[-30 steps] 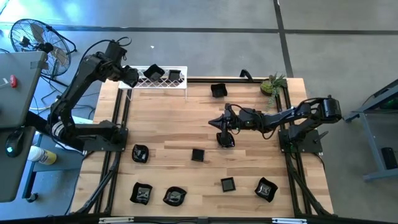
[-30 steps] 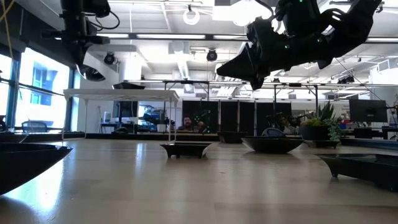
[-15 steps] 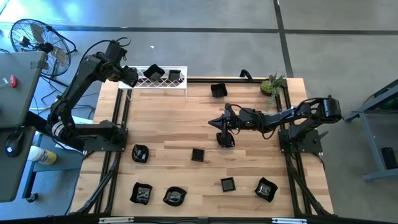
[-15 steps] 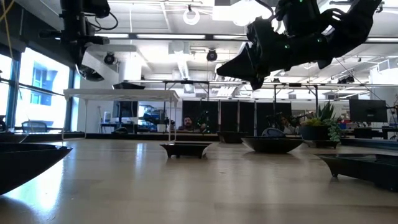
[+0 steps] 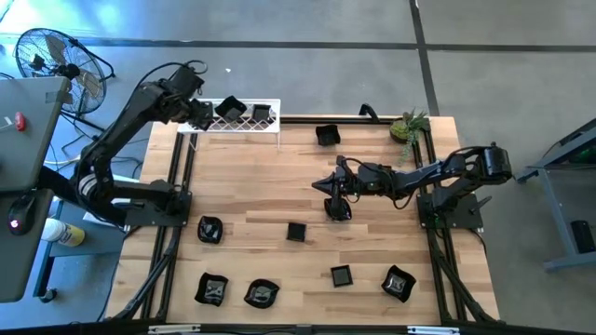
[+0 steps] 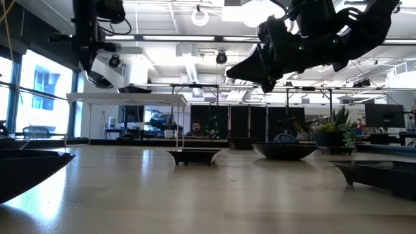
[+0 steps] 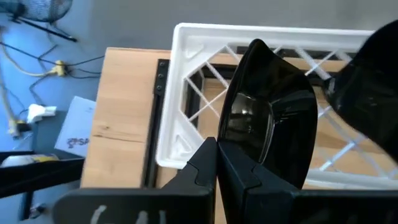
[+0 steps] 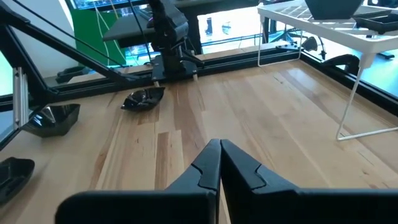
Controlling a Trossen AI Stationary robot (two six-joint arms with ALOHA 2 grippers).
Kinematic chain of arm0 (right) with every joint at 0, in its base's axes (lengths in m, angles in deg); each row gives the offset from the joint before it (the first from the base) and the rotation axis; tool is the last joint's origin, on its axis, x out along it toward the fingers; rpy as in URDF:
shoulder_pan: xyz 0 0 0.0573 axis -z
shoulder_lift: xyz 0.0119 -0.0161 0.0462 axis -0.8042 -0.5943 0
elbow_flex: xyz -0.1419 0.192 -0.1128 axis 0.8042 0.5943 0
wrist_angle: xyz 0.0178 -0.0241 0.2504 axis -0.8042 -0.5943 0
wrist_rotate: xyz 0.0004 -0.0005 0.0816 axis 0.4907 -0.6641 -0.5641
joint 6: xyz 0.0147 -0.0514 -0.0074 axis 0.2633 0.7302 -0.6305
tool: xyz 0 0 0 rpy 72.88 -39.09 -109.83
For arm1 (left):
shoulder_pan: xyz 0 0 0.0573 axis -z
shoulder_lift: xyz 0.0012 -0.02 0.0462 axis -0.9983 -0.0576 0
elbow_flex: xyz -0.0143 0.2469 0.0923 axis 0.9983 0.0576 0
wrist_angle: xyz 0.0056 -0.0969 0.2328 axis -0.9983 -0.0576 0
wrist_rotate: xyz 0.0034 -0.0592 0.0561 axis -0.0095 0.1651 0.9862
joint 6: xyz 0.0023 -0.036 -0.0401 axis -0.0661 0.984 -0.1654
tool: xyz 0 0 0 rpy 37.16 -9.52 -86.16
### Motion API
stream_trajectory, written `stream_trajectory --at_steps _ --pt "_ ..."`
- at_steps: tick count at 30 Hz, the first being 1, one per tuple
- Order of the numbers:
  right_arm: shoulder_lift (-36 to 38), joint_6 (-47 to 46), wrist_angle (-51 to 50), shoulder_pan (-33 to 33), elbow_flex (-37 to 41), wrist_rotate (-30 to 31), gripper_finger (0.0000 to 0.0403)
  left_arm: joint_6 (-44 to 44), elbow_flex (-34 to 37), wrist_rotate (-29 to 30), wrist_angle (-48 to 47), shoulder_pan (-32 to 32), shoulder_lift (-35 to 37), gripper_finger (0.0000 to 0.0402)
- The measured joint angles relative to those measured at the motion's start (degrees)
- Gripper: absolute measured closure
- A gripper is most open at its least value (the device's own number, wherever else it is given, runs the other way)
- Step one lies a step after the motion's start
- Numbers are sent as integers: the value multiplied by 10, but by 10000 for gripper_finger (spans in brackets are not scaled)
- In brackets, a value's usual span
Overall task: Pick & Place Mini shaped plates
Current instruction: Put the black leaf-shaped plate on the shelf
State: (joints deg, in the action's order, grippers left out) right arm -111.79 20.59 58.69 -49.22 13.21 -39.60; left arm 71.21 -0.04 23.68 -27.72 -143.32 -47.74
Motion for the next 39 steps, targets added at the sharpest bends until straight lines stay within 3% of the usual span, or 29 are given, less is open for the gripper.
stream_trajectory --at_steps 14,26,39 --pt "0 0 0 0 0 0 397 29 0 39 -12 1 -21 401" --pt "0 0 0 0 0 0 396 34 0 -15 -4 1 -21 401" --pt "0 2 2 -6 0 -1 397 49 0 2 -7 1 -30 390"
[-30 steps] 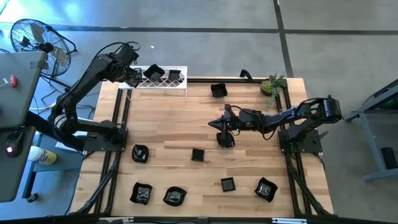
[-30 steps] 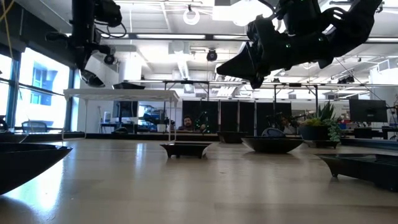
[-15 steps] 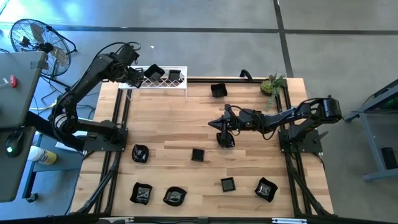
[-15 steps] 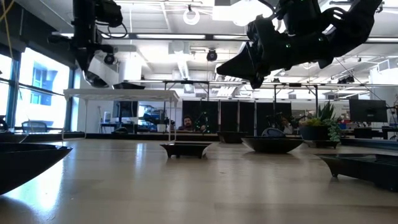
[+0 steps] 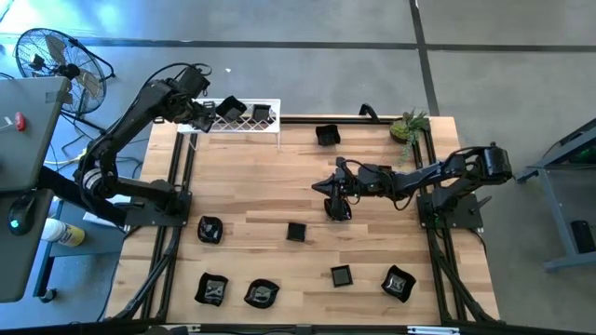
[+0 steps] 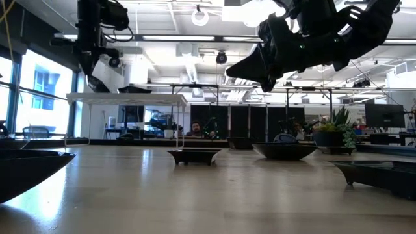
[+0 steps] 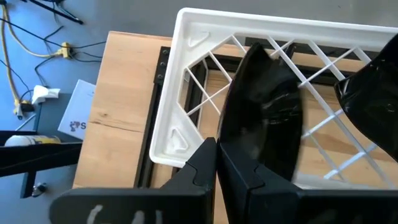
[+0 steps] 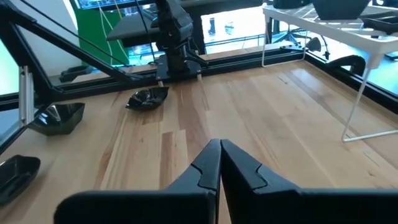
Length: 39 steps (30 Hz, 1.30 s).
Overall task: Pick & Place Mini shaped plates
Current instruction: Put the black leaf-shaped plate on the shelf, then adjust the black leaf-shaped plate on the shelf
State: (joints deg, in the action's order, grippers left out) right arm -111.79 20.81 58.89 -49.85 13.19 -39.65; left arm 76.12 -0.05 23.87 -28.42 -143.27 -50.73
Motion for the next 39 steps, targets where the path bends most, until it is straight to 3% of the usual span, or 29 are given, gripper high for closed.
stream_trajectory --at_steps 19,28,32,39 --pt "0 0 1 0 0 0 398 -37 0 -12 -14 0 6 340" --pt "0 1 2 0 0 1 401 -90 0 -56 -23 0 19 396" --pt "0 2 2 0 0 1 397 -124 0 -76 -31 2 29 395" --pt "0 4 2 0 0 1 401 -180 0 -76 15 77 76 400"
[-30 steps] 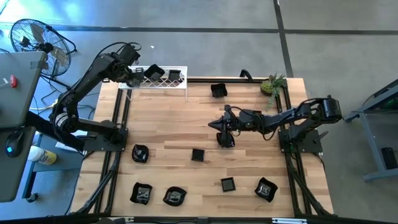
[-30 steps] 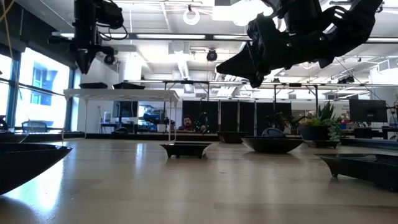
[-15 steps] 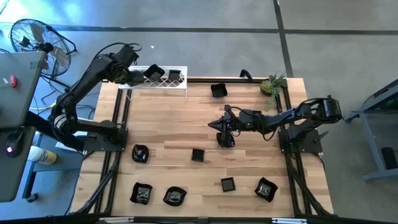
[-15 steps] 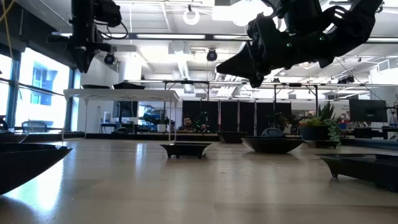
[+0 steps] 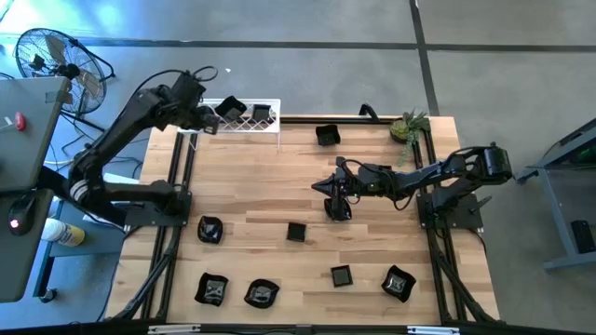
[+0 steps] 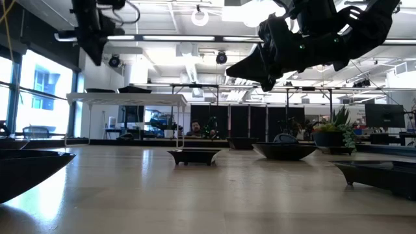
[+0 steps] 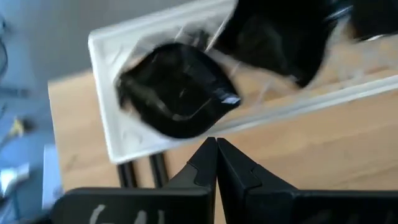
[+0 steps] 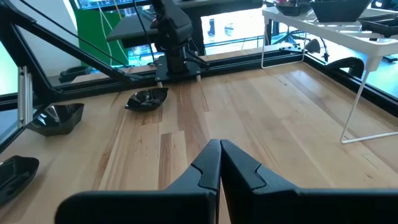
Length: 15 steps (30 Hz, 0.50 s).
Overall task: Pick & Place Mini shaped plates
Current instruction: Adjust the black leaf-shaped plate on the shelf
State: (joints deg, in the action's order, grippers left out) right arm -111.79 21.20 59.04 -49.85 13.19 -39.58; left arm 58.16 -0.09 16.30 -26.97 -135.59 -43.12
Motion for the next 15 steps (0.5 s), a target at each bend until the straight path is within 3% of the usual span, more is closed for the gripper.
stream_trajectory --at_steps 7,11,15 --pt "0 9 -4 0 0 0 401 46 32 113 61 193 52 400" --pt "0 9 -17 0 0 0 400 63 121 173 157 308 99 400" --pt "0 9 -23 0 0 3 400 55 224 184 260 386 134 400"
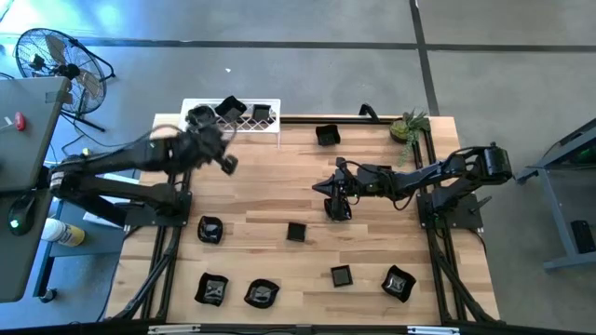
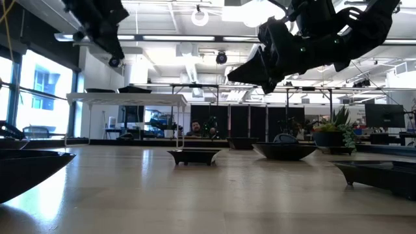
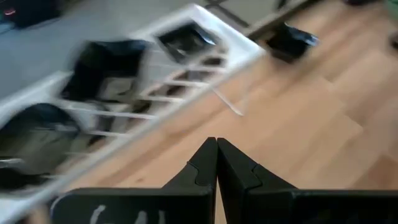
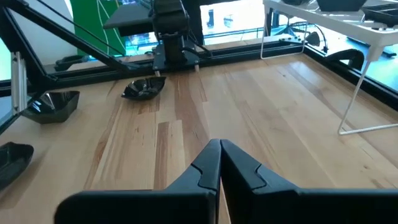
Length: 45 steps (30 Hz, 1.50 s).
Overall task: Pick & Place Mini shaped plates
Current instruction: Adjust the black leaf-shaped plate on the shelf
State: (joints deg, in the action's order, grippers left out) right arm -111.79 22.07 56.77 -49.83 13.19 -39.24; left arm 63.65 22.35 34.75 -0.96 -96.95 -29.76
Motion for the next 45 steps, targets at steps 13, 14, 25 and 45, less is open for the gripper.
stream_trajectory --at_steps 13,14,25,45 --pt "0 0 -1 0 0 25 400 31 36 -71 10 -179 -30 401" --pt "0 0 -1 0 0 25 399 25 36 -91 11 -207 -31 401" --pt "0 0 -4 0 0 25 399 -7 34 -171 9 -360 -79 401" --pt "0 4 -5 0 0 25 398 -30 36 -231 20 -366 -84 401"
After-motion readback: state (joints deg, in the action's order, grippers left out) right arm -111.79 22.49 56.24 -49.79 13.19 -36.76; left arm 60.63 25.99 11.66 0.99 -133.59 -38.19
